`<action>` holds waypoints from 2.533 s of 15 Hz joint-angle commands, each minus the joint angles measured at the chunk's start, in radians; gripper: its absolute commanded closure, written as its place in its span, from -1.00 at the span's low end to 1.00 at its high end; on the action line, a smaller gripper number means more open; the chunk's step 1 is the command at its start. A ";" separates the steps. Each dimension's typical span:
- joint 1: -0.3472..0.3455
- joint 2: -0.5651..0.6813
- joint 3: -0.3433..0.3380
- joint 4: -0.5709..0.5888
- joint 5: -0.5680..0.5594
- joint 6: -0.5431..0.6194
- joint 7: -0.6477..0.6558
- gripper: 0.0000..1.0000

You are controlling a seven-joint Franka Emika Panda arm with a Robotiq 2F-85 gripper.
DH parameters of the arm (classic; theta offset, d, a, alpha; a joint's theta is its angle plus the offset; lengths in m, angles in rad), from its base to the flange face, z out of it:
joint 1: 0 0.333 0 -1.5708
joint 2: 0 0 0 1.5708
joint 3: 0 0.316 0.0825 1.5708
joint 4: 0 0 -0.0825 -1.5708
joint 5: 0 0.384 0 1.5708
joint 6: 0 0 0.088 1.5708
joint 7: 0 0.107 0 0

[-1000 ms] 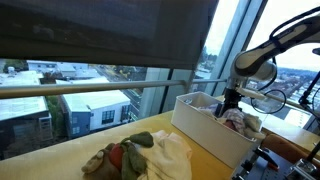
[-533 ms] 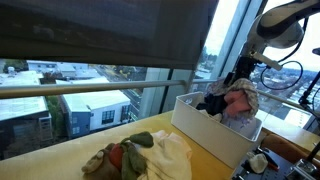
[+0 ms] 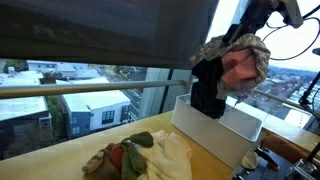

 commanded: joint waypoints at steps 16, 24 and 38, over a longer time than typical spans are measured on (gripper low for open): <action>0.295 0.282 0.283 0.234 -0.204 -0.033 0.307 0.87; 0.490 0.476 0.295 0.483 -0.235 -0.084 0.356 0.87; 0.260 0.555 0.095 0.450 -0.118 -0.041 0.153 0.87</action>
